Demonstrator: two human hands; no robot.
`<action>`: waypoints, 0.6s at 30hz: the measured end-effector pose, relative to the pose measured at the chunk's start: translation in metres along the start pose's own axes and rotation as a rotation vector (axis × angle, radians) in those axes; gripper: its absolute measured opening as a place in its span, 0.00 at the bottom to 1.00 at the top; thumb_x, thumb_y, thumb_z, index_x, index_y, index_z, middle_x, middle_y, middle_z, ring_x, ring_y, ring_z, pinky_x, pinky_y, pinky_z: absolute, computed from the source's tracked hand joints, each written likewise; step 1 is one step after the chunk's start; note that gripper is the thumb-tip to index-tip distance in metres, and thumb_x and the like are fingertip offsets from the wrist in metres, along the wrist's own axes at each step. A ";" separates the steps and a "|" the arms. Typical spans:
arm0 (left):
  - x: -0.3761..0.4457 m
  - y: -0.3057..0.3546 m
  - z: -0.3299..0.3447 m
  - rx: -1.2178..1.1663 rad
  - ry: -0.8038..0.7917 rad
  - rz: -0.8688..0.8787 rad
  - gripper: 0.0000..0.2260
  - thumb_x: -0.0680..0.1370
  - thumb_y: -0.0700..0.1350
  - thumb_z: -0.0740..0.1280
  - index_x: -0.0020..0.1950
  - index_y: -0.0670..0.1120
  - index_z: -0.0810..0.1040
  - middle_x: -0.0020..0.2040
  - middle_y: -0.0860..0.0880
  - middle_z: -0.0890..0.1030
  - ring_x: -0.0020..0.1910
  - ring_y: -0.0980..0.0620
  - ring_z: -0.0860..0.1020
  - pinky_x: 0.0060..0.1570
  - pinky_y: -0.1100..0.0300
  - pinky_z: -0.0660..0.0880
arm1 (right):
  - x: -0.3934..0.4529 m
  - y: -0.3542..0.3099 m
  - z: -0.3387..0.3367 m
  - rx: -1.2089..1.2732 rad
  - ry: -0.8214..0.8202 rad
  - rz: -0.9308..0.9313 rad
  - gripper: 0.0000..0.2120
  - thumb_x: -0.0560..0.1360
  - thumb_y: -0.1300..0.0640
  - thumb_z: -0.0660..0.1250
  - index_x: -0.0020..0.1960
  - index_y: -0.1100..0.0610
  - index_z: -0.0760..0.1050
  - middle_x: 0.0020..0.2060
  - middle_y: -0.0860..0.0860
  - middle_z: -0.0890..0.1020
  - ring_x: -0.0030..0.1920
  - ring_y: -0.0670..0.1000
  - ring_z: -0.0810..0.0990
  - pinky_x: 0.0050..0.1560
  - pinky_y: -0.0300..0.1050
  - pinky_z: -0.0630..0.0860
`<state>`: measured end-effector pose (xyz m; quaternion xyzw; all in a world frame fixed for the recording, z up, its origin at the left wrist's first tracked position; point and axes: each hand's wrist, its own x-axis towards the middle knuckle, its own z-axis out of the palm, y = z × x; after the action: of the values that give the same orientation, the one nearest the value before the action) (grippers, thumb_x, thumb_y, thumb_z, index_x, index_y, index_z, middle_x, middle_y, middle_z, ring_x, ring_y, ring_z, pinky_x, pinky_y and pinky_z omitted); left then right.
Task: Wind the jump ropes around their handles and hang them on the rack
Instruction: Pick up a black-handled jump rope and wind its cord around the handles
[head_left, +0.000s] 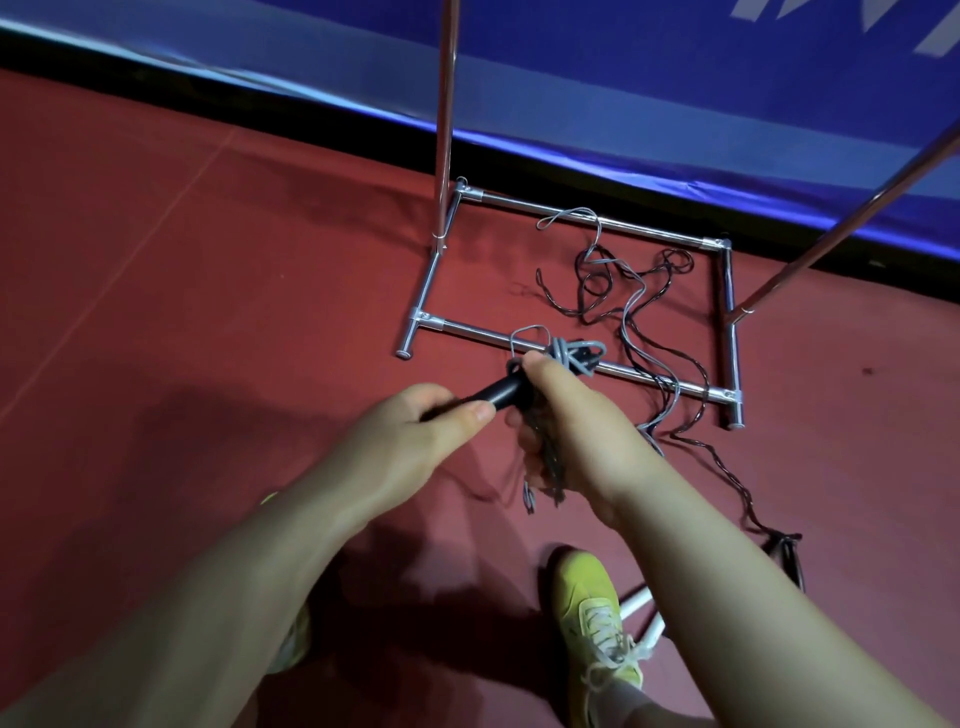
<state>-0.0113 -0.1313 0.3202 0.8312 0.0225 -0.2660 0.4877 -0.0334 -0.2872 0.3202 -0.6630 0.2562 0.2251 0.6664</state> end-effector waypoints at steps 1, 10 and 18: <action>0.001 0.000 -0.001 -0.048 -0.003 0.003 0.14 0.68 0.61 0.69 0.43 0.51 0.77 0.30 0.58 0.73 0.33 0.55 0.72 0.39 0.56 0.70 | 0.001 0.001 0.000 0.074 -0.031 -0.021 0.19 0.67 0.38 0.62 0.36 0.54 0.69 0.27 0.52 0.67 0.24 0.51 0.64 0.29 0.44 0.58; -0.006 0.009 -0.010 -0.439 -0.344 -0.185 0.16 0.67 0.56 0.67 0.46 0.46 0.76 0.34 0.50 0.80 0.33 0.51 0.80 0.37 0.56 0.76 | 0.000 0.004 -0.008 0.035 -0.070 -0.330 0.15 0.60 0.45 0.62 0.29 0.58 0.70 0.23 0.55 0.67 0.23 0.53 0.63 0.29 0.51 0.55; -0.009 -0.001 -0.017 -1.025 -1.276 -0.202 0.39 0.76 0.66 0.56 0.68 0.32 0.66 0.55 0.34 0.78 0.53 0.37 0.79 0.44 0.48 0.79 | -0.010 -0.009 -0.002 0.448 -0.412 -0.390 0.15 0.58 0.49 0.66 0.36 0.61 0.76 0.21 0.51 0.66 0.16 0.46 0.63 0.19 0.32 0.61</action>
<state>-0.0120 -0.1149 0.3295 0.1887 -0.0656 -0.6864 0.6992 -0.0355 -0.2895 0.3336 -0.4774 0.0282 0.1609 0.8633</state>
